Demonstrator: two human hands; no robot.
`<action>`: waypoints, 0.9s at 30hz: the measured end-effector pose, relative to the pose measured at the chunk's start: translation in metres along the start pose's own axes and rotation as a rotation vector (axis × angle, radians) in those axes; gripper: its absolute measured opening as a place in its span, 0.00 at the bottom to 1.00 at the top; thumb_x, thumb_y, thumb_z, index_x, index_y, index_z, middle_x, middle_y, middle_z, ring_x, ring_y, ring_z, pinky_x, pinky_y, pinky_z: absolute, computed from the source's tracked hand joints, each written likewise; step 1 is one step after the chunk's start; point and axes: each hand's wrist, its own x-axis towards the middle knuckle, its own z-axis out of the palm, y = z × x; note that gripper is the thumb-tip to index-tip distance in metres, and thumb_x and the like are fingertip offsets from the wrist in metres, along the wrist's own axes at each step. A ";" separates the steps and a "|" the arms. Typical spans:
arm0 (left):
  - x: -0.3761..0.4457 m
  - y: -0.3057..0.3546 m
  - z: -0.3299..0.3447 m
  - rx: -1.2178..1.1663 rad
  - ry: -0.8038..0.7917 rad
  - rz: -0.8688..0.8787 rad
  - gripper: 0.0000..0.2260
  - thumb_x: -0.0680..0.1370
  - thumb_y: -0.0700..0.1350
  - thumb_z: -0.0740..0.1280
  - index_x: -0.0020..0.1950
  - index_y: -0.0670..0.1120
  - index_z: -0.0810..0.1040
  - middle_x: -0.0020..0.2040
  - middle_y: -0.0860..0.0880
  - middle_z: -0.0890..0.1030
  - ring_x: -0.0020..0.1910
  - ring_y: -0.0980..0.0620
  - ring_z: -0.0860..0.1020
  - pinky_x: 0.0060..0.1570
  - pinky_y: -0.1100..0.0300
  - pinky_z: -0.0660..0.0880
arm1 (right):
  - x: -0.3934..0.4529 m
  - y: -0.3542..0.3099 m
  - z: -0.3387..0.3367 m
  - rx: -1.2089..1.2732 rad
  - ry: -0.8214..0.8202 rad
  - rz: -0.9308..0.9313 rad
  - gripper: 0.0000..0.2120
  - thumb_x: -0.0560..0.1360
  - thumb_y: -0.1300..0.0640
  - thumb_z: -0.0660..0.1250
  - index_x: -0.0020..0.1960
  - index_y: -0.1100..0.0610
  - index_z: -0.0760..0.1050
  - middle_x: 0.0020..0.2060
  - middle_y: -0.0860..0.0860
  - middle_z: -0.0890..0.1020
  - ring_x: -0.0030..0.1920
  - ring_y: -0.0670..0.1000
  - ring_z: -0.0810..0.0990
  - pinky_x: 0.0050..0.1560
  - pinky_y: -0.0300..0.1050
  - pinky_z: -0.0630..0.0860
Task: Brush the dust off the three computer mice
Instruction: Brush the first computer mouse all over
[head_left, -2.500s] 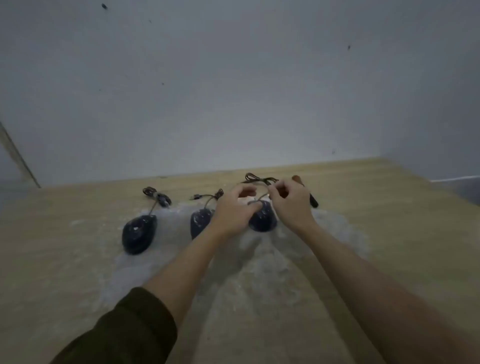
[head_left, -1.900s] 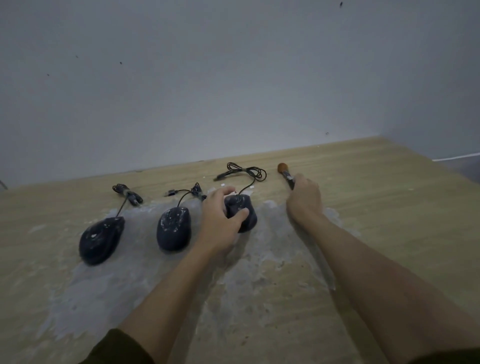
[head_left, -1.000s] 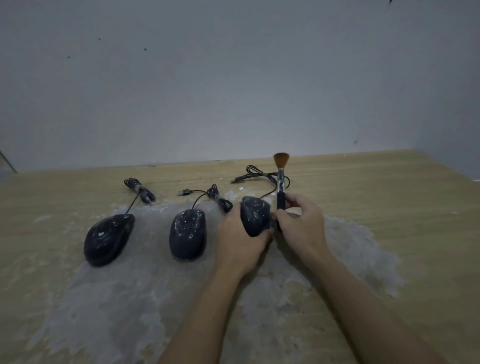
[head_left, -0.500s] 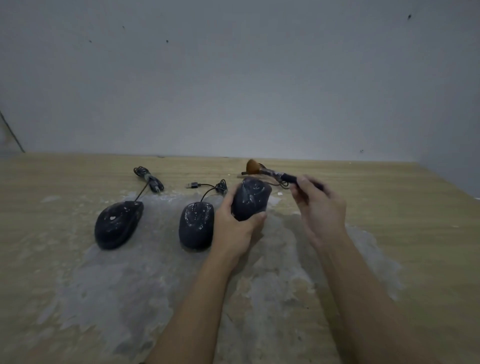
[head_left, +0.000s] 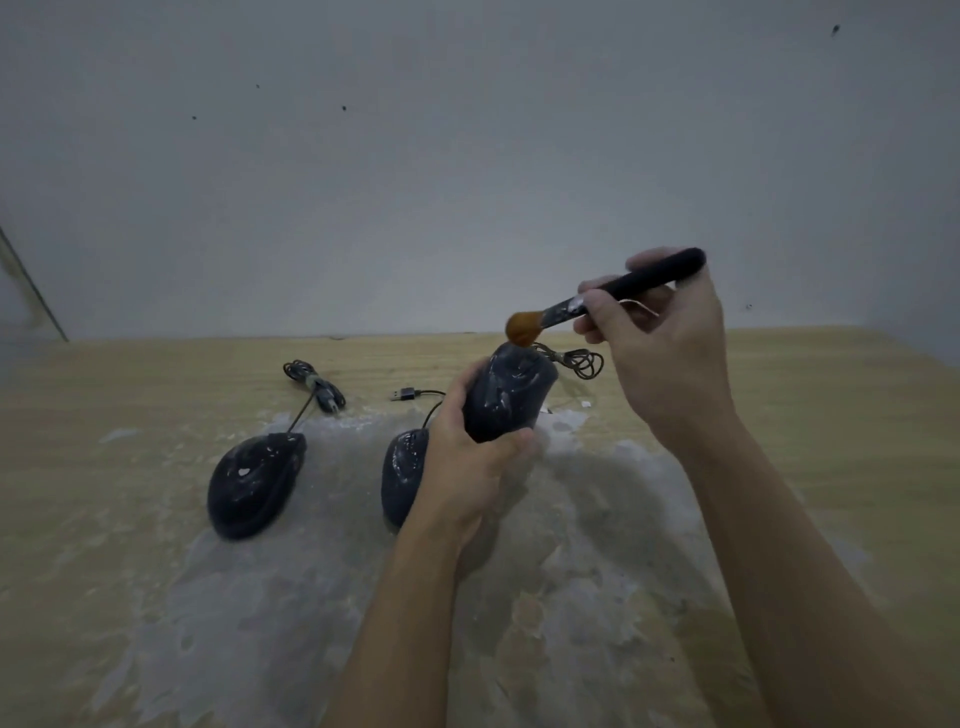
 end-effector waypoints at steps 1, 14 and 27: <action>0.001 0.000 0.000 -0.003 -0.009 0.008 0.30 0.68 0.27 0.69 0.60 0.57 0.71 0.57 0.53 0.78 0.56 0.53 0.78 0.58 0.52 0.75 | 0.000 0.002 0.001 0.000 -0.043 0.024 0.10 0.74 0.67 0.66 0.46 0.54 0.68 0.41 0.56 0.81 0.34 0.47 0.81 0.38 0.37 0.77; 0.002 0.005 -0.003 -0.010 -0.031 0.016 0.31 0.67 0.26 0.69 0.57 0.59 0.72 0.59 0.51 0.77 0.58 0.51 0.77 0.59 0.50 0.75 | -0.002 0.017 0.004 -0.263 0.115 -0.041 0.09 0.74 0.61 0.66 0.42 0.48 0.70 0.37 0.51 0.81 0.40 0.53 0.84 0.46 0.51 0.81; 0.003 0.007 -0.002 -0.017 -0.064 0.038 0.30 0.67 0.27 0.70 0.61 0.56 0.73 0.57 0.51 0.79 0.57 0.51 0.78 0.58 0.52 0.76 | 0.002 0.015 0.004 -0.211 0.122 -0.012 0.05 0.74 0.60 0.67 0.43 0.53 0.72 0.39 0.54 0.81 0.41 0.55 0.84 0.47 0.50 0.82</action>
